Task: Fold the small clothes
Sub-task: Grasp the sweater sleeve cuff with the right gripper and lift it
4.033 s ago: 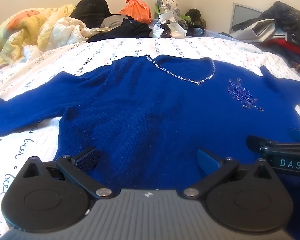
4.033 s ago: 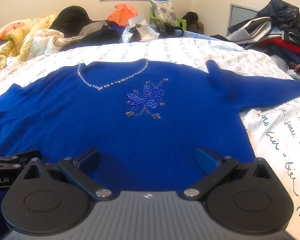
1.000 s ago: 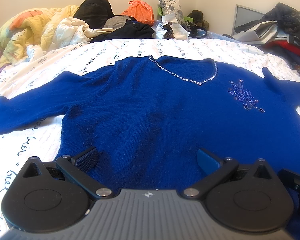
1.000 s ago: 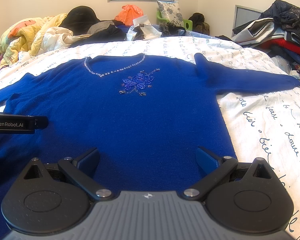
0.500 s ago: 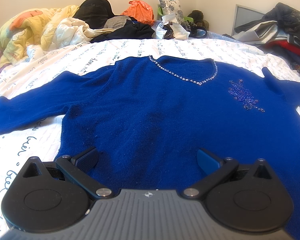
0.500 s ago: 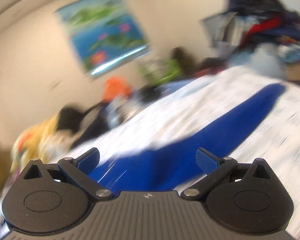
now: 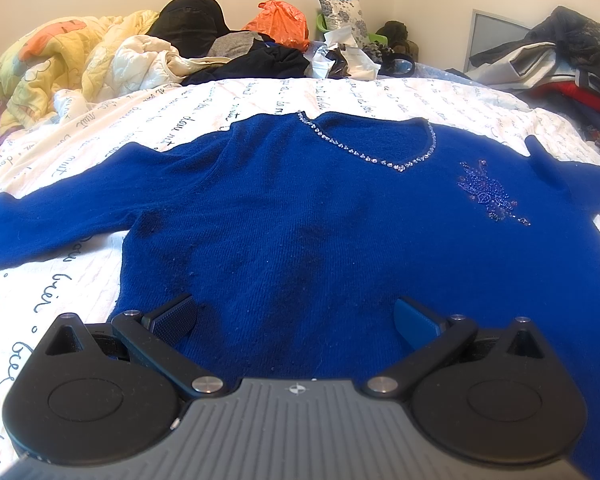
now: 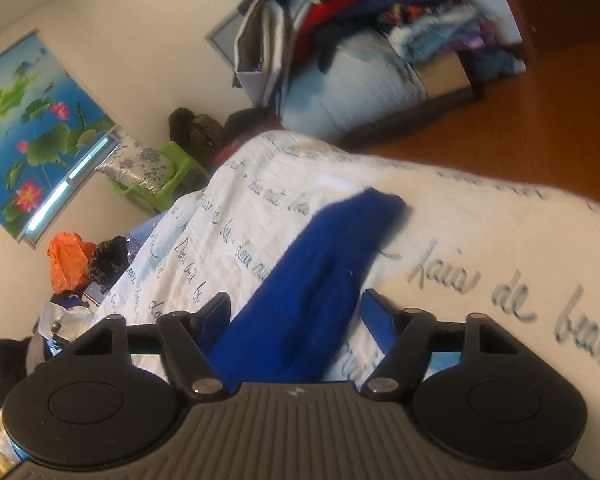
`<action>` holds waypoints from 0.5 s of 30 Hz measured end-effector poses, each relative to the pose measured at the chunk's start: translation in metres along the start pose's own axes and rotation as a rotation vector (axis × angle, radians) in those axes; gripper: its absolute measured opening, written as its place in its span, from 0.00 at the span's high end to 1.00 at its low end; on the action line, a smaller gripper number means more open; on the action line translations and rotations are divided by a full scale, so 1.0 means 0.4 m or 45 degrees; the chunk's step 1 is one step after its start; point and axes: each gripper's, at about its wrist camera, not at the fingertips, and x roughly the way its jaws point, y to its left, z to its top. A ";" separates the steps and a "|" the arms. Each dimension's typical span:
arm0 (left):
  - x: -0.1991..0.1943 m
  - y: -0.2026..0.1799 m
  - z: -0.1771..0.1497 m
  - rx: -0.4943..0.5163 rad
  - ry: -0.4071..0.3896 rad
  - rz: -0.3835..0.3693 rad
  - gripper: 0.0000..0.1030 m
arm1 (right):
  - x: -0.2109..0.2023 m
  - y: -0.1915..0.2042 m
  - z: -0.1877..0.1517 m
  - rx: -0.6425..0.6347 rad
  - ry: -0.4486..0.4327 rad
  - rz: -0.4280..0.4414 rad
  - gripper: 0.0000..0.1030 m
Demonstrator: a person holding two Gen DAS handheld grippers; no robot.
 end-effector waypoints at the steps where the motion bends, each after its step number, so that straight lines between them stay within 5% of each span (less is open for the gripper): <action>1: 0.000 0.000 0.000 0.000 0.000 0.000 0.00 | 0.011 0.006 -0.006 -0.039 -0.005 -0.036 0.73; 4: 0.000 0.001 0.000 0.001 0.000 0.000 0.00 | 0.011 0.001 0.004 -0.092 -0.028 -0.123 0.95; 8: 0.000 0.001 0.000 0.001 0.000 0.000 0.00 | -0.029 0.040 0.002 -0.149 -0.086 -0.127 0.96; 11: 0.000 0.001 0.000 0.001 0.000 0.000 0.00 | -0.106 0.179 -0.051 -0.316 -0.120 0.051 0.96; 15: 0.000 0.001 0.000 0.001 0.000 0.000 0.00 | -0.241 0.423 -0.232 -0.508 0.008 0.487 0.96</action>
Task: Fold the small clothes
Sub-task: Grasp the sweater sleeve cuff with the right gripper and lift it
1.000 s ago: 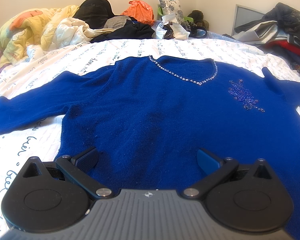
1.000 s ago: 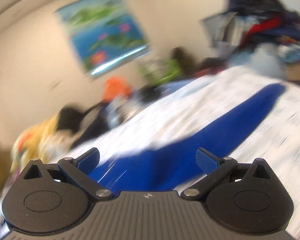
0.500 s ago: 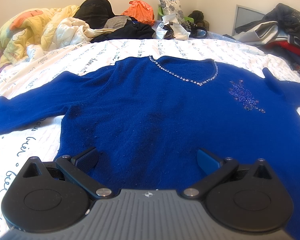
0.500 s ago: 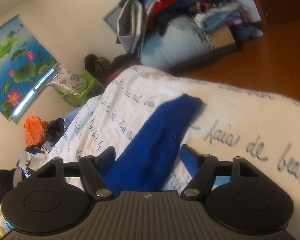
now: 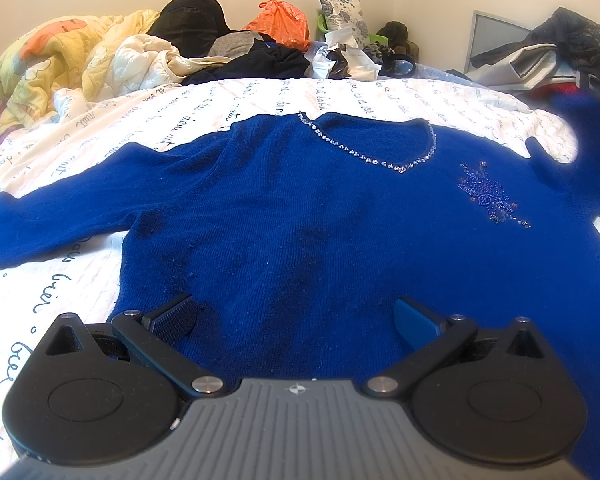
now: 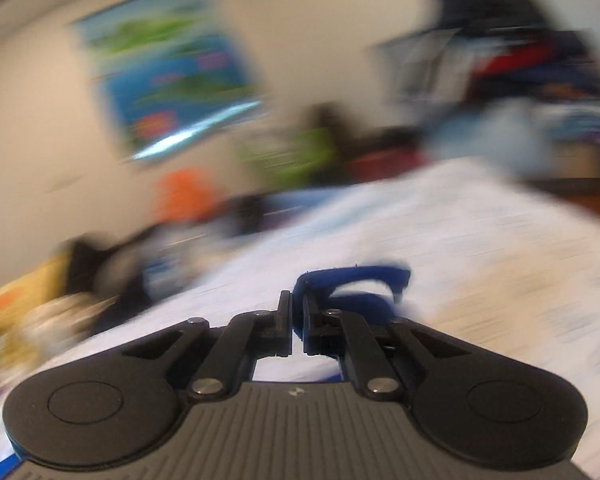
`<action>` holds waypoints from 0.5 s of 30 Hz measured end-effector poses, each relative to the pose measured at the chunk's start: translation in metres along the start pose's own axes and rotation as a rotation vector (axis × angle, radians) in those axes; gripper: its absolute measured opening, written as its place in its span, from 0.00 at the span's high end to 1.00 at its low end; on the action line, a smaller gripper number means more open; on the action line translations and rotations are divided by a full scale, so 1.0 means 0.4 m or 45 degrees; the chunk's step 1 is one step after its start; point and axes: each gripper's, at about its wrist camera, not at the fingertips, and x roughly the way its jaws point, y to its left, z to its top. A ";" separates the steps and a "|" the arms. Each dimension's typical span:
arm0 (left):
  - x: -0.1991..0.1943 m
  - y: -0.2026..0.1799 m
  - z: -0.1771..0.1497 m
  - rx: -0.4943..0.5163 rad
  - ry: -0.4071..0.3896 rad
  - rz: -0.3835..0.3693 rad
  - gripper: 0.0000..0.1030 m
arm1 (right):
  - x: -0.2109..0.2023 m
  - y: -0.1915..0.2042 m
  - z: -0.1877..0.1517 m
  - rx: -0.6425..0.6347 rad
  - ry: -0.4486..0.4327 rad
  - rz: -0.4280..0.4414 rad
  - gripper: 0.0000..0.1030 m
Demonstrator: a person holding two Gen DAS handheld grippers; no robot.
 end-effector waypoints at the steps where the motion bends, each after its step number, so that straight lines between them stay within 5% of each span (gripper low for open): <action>1: 0.000 0.000 0.000 0.000 0.000 0.000 0.00 | 0.002 0.092 -0.032 -0.048 0.042 0.119 0.95; 3: 0.000 0.000 0.000 0.001 0.000 0.000 0.00 | 0.011 0.248 -0.105 -0.120 0.112 0.273 0.94; 4: 0.000 0.000 0.000 0.003 0.000 -0.001 0.00 | 0.022 0.314 -0.145 -0.138 0.161 0.351 0.83; 5: 0.000 0.000 0.001 0.006 0.000 -0.004 0.00 | 0.038 0.372 -0.188 -0.155 0.243 0.432 0.71; 6: -0.001 0.002 0.001 0.006 0.000 -0.009 0.00 | 0.052 0.416 -0.227 -0.175 0.321 0.468 0.41; 7: -0.002 0.005 0.002 0.003 -0.002 -0.017 0.00 | 0.050 0.444 -0.263 -0.170 0.355 0.461 0.27; 11: -0.020 0.052 0.005 -0.105 -0.027 -0.092 0.00 | -0.029 0.440 -0.354 -0.091 0.358 0.425 0.28; 15: -0.039 0.098 0.083 -0.369 -0.111 -0.280 0.00 | -0.120 0.382 -0.407 -0.232 0.233 0.331 0.28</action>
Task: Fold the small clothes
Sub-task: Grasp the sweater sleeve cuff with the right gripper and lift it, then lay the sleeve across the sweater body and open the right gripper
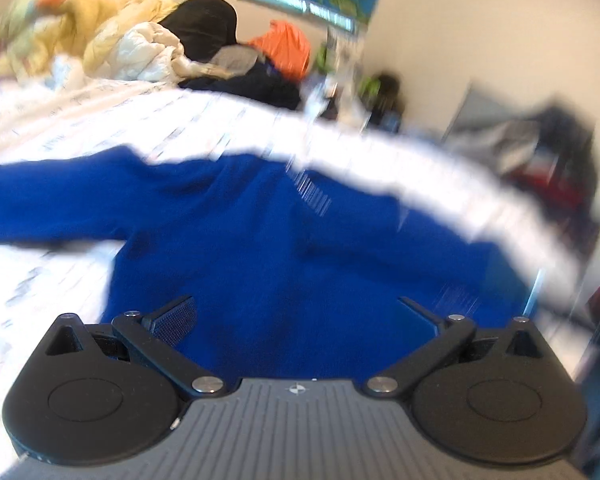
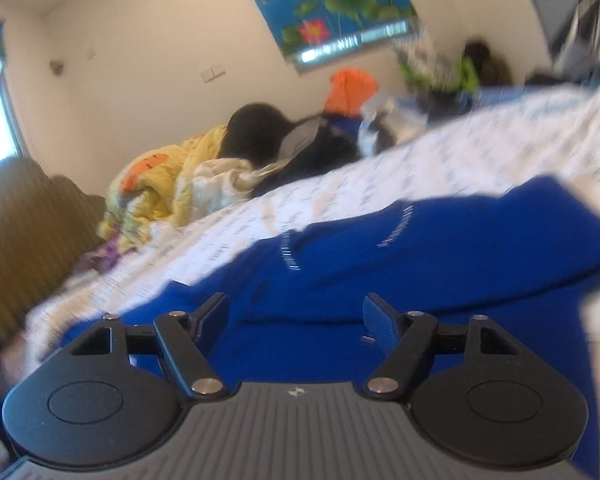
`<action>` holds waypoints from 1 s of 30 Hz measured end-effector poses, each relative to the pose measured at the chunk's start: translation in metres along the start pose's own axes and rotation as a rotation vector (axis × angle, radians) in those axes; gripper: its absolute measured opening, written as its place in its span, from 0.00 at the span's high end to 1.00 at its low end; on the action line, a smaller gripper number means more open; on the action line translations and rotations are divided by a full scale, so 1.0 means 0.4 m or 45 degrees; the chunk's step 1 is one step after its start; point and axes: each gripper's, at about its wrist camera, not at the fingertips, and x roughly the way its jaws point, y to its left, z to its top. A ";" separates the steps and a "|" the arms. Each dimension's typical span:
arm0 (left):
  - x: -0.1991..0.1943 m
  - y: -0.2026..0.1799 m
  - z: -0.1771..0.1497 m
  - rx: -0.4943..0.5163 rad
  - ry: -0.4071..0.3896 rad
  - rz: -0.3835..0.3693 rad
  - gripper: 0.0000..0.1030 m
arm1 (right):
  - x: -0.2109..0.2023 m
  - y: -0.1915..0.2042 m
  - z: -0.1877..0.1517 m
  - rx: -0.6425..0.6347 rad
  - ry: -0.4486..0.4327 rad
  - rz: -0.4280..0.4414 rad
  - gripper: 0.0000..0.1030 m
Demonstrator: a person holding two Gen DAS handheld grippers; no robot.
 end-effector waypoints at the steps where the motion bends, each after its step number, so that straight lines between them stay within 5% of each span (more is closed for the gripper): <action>1: 0.022 -0.004 0.041 -0.056 0.018 -0.025 0.01 | -0.006 -0.011 -0.016 -0.024 -0.015 -0.037 0.27; 4: 0.153 -0.025 0.131 -0.125 0.218 -0.054 0.17 | 0.026 -0.071 -0.047 0.066 0.056 -0.081 0.27; 7: 0.282 -0.061 0.149 -0.032 0.350 0.055 0.34 | 0.018 -0.097 -0.060 0.158 0.000 -0.068 0.27; 9: 0.310 -0.104 0.144 0.120 0.294 0.141 0.36 | 0.023 -0.103 -0.059 0.189 0.017 -0.071 0.27; 11: 0.340 -0.146 0.132 0.282 0.273 0.225 0.59 | 0.023 -0.107 -0.058 0.214 0.018 -0.079 0.27; 12: 0.345 -0.164 0.126 0.341 0.245 0.258 0.95 | 0.024 -0.109 -0.058 0.220 0.012 -0.074 0.27; 19: 0.214 -0.144 0.218 0.386 0.038 0.301 0.94 | 0.014 -0.112 -0.063 0.238 0.001 -0.053 0.27; 21: 0.182 -0.110 0.239 0.438 -0.066 0.444 0.94 | 0.016 -0.111 -0.061 0.238 0.000 -0.047 0.25; 27: 0.215 0.039 0.200 0.438 0.097 0.607 0.94 | 0.020 -0.107 -0.059 0.232 0.010 -0.042 0.24; 30: 0.213 0.059 0.169 0.433 0.123 0.610 0.94 | 0.024 -0.108 -0.058 0.238 0.016 -0.048 0.24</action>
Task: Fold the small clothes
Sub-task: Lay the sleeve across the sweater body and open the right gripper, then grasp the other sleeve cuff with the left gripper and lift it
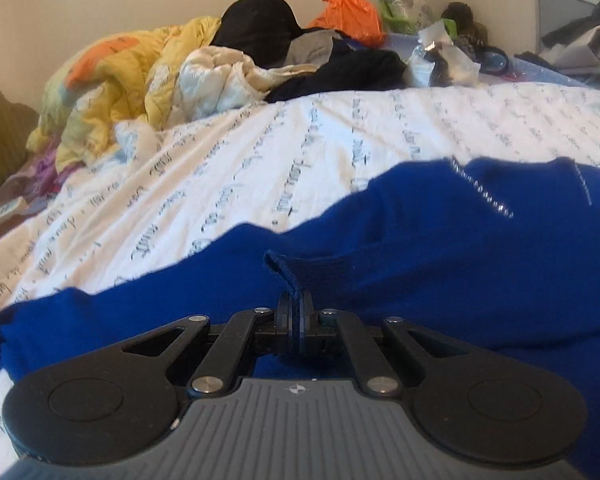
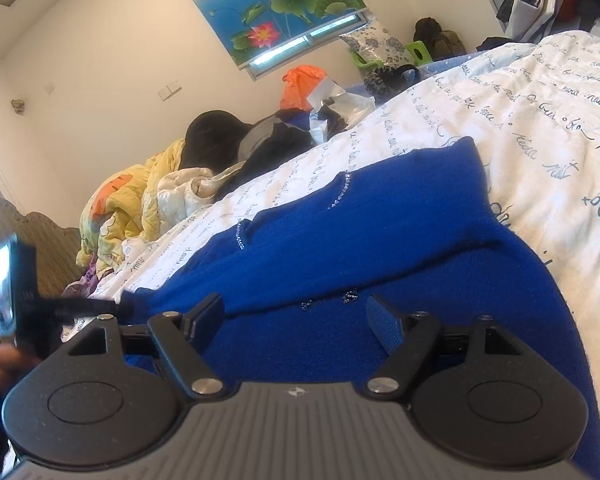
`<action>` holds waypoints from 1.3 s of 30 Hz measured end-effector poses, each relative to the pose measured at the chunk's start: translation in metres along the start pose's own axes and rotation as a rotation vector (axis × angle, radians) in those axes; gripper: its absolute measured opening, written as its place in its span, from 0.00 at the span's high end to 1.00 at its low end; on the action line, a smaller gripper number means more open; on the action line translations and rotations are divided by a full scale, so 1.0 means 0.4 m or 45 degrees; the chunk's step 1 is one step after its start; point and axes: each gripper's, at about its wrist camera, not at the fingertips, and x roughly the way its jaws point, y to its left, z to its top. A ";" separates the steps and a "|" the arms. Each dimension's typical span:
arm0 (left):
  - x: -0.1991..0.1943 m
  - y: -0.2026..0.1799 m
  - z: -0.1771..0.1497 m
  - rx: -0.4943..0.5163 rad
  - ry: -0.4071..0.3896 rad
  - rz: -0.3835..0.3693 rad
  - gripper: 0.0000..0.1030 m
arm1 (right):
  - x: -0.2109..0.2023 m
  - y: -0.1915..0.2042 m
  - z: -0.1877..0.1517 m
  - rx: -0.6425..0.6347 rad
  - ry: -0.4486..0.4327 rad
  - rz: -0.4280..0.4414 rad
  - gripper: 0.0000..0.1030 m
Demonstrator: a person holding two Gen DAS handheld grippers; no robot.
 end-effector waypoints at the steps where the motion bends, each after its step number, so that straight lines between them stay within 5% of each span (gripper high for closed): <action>1: -0.001 0.005 -0.004 -0.011 -0.001 0.003 0.94 | 0.001 0.000 0.000 0.003 0.003 -0.004 0.24; 4: -0.015 0.026 -0.005 -0.016 0.006 -0.016 0.92 | 0.005 -0.004 0.001 0.010 0.017 -0.017 0.22; 6: -0.022 0.036 0.003 -0.001 0.021 -0.006 0.82 | 0.007 -0.003 0.005 0.003 0.033 -0.012 0.21; 8: -0.075 0.064 0.010 -0.050 -0.070 -0.008 0.72 | -0.001 0.008 0.031 -0.055 0.024 -0.006 0.21; 10: -0.139 0.079 0.015 -0.127 -0.233 -0.064 0.15 | -0.007 0.027 0.089 -0.136 -0.037 -0.036 0.19; 11: -0.154 0.071 0.017 -0.149 -0.283 -0.114 0.04 | 0.006 0.034 0.123 -0.173 -0.053 -0.063 0.14; 12: -0.155 0.054 0.020 -0.147 -0.295 -0.172 0.05 | 0.036 0.039 0.154 -0.203 -0.039 -0.109 0.06; 14: -0.108 0.002 0.031 -0.125 -0.182 -0.281 0.22 | 0.138 0.042 0.198 -0.309 0.072 -0.230 0.05; 16: -0.028 -0.027 0.035 -0.170 -0.010 -0.354 0.48 | 0.239 0.028 0.206 -0.407 0.202 -0.378 0.05; 17: 0.011 -0.030 0.030 -0.209 0.067 -0.378 0.48 | 0.277 0.014 0.202 -0.442 0.274 -0.418 0.05; 18: 0.014 -0.029 0.021 -0.214 -0.004 -0.370 0.43 | 0.304 -0.005 0.191 -0.482 0.335 -0.454 0.01; 19: 0.029 -0.026 0.015 -0.179 -0.001 -0.368 0.32 | 0.295 -0.015 0.176 -0.562 0.283 -0.437 0.00; 22: 0.025 -0.036 -0.006 -0.053 -0.079 -0.374 0.30 | 0.265 -0.072 0.182 -0.531 0.267 -0.385 0.00; 26: -0.056 0.033 -0.052 -0.118 -0.153 -0.288 0.26 | 0.267 -0.074 0.180 -0.539 0.261 -0.398 0.00; 28: -0.122 0.133 -0.094 -0.280 -0.225 -0.289 0.09 | 0.263 -0.075 0.179 -0.528 0.255 -0.389 0.00; 31: -0.187 0.338 -0.166 -0.620 -0.308 -0.220 0.03 | 0.262 -0.069 0.186 -0.526 0.249 -0.387 0.00; 35: -0.151 0.610 -0.241 -1.127 -0.176 -0.038 0.14 | 0.263 -0.066 0.184 -0.528 0.247 -0.391 0.00; 39: -0.095 0.712 -0.288 -1.410 -0.074 -0.156 0.25 | 0.263 -0.065 0.184 -0.525 0.244 -0.393 0.00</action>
